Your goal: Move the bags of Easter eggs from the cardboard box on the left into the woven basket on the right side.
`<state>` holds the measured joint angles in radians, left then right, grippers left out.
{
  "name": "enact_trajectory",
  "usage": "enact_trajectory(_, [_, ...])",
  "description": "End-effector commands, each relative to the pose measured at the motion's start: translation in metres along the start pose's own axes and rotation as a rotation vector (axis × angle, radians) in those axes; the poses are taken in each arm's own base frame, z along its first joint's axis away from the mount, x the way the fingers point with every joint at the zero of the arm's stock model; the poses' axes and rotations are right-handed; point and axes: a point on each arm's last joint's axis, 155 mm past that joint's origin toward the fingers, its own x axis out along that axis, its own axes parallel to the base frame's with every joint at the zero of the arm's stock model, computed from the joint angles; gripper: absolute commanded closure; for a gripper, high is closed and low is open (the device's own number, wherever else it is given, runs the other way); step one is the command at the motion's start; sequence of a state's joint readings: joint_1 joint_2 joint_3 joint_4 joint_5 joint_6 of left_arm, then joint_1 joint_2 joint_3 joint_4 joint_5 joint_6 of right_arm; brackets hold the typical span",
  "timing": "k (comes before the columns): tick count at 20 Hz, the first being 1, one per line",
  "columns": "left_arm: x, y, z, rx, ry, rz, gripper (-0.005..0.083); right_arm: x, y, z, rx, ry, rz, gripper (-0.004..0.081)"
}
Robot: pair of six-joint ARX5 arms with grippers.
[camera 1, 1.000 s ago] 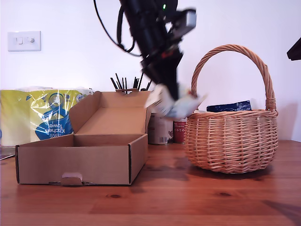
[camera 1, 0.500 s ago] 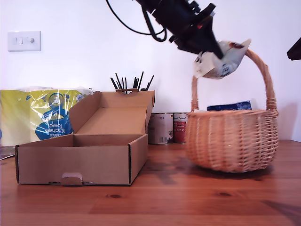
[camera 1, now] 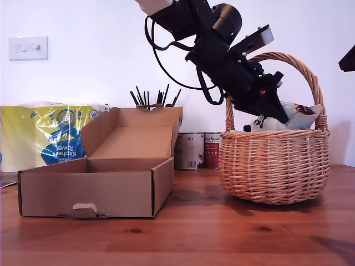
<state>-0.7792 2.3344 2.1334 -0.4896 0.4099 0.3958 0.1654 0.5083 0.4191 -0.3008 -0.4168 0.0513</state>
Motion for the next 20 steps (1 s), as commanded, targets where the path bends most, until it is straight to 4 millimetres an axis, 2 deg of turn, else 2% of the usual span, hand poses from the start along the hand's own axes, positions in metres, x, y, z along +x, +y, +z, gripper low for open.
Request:
enact_trajectory(1, [-0.003,0.000,0.009,0.010,-0.025,0.008,0.0731,-0.002,0.003,0.008,-0.009,-0.017,0.008,0.0782])
enact_trajectory(3, [-0.003,0.002,0.007,0.008,-0.020,0.013,0.0727,-0.002,0.003,0.007,-0.009,-0.016,0.008,0.0782])
enact_trajectory(4, [-0.003,0.002,0.007,0.008,-0.018,0.016,0.0676,-0.002,0.003,0.007,-0.009,-0.016,0.008,0.0782])
enact_trajectory(6, [-0.002,0.004,0.005,0.007,-0.009,0.030,0.0427,-0.002,0.003,0.007,-0.009,-0.016,0.008,0.0782])
enact_trajectory(7, [-0.002,0.004,0.005,0.006,-0.008,0.029,0.0342,-0.002,0.003,0.007,-0.009,-0.016,0.008,0.0782])
enact_trajectory(11, [-0.014,-0.003,0.002,-0.012,0.031,0.011,0.0358,-0.002,0.003,0.007,-0.009,-0.016,0.008,0.0782])
enact_trajectory(13, [-0.029,-0.010,0.004,-0.024,0.058,-0.005,0.0451,-0.002,0.003,0.007,-0.009,-0.016,0.008,0.0782])
enact_trajectory(16, [-0.060,-0.014,0.014,-0.037,0.068,-0.016,0.0700,-0.002,0.003,0.007,-0.009,-0.016,0.008,0.0782])
enact_trajectory(18, [-0.082,-0.011,0.022,-0.043,0.060,-0.001,0.0764,-0.002,0.003,0.007,-0.009,-0.017,0.008,0.0782])
enact_trajectory(20, [-0.101,-0.009,0.028,-0.051,0.054,0.007,0.0770,-0.002,0.003,0.007,-0.009,-0.017,0.008,0.0782])
